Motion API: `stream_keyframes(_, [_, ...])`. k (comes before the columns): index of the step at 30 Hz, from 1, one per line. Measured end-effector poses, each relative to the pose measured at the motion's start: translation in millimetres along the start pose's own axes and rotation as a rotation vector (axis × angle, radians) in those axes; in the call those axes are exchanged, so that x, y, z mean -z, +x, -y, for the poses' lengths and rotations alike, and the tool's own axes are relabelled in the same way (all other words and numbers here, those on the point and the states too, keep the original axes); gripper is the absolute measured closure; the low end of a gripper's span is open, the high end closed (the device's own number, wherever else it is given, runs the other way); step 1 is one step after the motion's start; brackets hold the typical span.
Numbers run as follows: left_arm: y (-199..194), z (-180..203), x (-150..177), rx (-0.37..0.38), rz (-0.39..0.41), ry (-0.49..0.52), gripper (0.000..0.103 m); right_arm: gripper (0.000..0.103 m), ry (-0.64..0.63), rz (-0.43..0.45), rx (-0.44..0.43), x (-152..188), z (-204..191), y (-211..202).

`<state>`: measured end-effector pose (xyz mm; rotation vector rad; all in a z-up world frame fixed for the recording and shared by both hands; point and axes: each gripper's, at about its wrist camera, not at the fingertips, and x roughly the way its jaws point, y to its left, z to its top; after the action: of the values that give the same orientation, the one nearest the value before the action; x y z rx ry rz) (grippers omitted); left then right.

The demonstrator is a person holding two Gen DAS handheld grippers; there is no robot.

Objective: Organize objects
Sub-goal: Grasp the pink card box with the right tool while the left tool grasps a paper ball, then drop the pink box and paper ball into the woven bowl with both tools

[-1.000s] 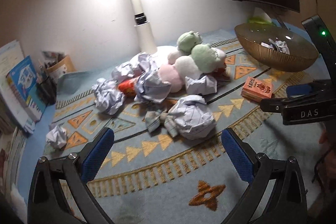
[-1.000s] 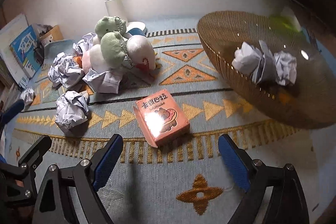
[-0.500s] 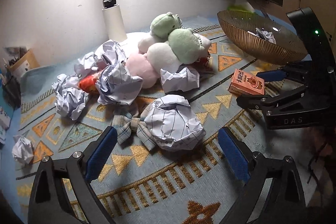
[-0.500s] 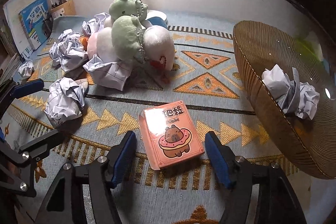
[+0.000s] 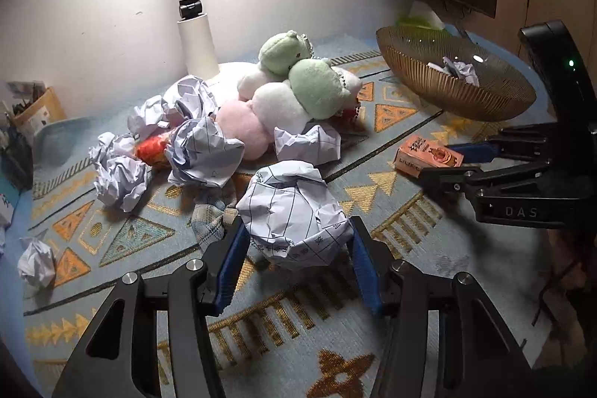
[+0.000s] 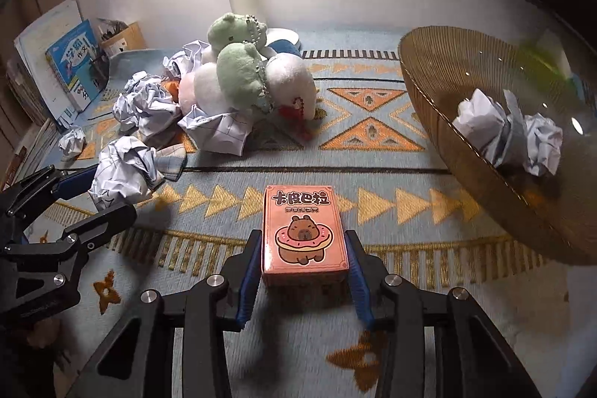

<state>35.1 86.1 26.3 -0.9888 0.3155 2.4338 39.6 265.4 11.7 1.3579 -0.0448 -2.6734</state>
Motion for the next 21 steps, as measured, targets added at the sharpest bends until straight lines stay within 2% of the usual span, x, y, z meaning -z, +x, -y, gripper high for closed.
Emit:
stream_keyframes(2, [-13, 5, 3, -0.009, 0.022, -0.004, 0.052, 0.062, 0.01, 0.011, 0.015, 7, -2, -11])
stream_keyframes(5, [-25, 10, 13, -0.07, 0.016, -0.027, 0.052, 0.062, 0.02, 0.021, 0.042, 16, -5, -24])
stream_keyframes(7, [-34, 8, 26, -0.052, 0.016, -0.085, 0.052, 0.062, 0.017, 0.016, 0.08, 23, -10, -27])
stream_keyframes(10, [-43, 1, 47, -0.008, -0.001, -0.177, 0.052, 0.062, 0.019, 0.015, 0.088, 33, -12, -30])
stream_keyframes(13, [-53, -1, 60, -0.041, 0.0, -0.203, 0.052, 0.062, 0.005, 0.004, 0.087, 41, -18, -28])
stream_keyframes(17, [-50, -4, 69, -0.031, -0.021, -0.242, 0.052, 0.062, -0.008, -0.037, 0.084, 46, -23, -19])
stream_keyframes(21, [-44, -2, 73, -0.013, -0.043, -0.25, 0.052, 0.06, -0.016, -0.041, 0.087, 45, -23, -17])
